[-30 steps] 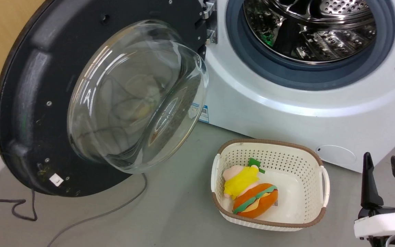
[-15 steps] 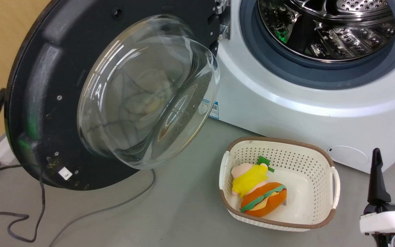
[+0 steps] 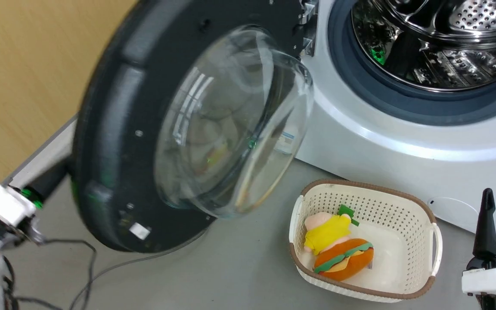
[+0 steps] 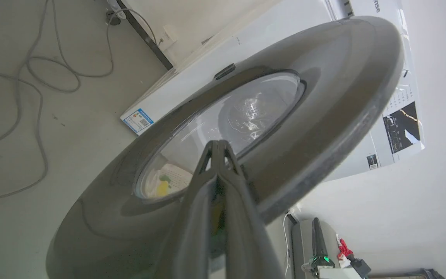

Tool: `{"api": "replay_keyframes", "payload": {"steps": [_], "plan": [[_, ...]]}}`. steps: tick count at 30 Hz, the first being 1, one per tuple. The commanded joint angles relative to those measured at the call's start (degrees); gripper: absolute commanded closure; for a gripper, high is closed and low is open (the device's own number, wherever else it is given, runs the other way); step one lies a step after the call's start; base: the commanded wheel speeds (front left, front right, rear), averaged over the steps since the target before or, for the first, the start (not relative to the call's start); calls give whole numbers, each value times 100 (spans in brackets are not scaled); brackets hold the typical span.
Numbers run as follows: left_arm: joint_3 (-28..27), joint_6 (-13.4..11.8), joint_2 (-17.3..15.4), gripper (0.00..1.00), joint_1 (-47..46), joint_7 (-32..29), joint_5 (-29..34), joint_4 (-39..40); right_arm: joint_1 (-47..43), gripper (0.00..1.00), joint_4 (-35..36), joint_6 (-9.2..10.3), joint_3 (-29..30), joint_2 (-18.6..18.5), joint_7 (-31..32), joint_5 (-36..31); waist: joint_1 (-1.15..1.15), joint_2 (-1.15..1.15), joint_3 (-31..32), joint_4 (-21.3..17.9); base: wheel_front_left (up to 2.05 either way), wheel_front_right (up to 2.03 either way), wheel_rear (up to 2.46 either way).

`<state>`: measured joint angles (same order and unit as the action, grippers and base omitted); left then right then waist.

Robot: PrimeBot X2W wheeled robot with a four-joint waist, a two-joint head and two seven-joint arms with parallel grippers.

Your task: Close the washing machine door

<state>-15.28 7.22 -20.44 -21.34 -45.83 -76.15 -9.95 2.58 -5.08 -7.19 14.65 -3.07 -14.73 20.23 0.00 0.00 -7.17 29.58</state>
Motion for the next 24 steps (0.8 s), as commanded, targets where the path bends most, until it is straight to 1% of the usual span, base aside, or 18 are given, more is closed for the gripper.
{"api": "replay_keyframes", "payload": {"steps": [1,6,13,19,24], "plan": [[66,26,51,100,150,-43,-52,67,-7,0,-7,-30,23,19,-27,50,0,0,11,12,0,0,0],[416,26,209,100,550,-158,-209,544,-14,0,5,-30,9,19,-27,48,0,0,-3,-13,0,0,0],[1086,26,437,100,940,-161,-387,1337,22,0,21,-30,5,19,-27,7,0,0,-49,-256,0,0,0],[1709,26,653,100,1006,5,-497,1755,80,0,40,-30,13,19,-27,-61,0,0,-133,-653,0,0,0],[2195,26,754,100,881,154,-556,1857,171,0,53,-30,-9,19,-27,-93,0,0,-237,-1138,0,0,0]]}}
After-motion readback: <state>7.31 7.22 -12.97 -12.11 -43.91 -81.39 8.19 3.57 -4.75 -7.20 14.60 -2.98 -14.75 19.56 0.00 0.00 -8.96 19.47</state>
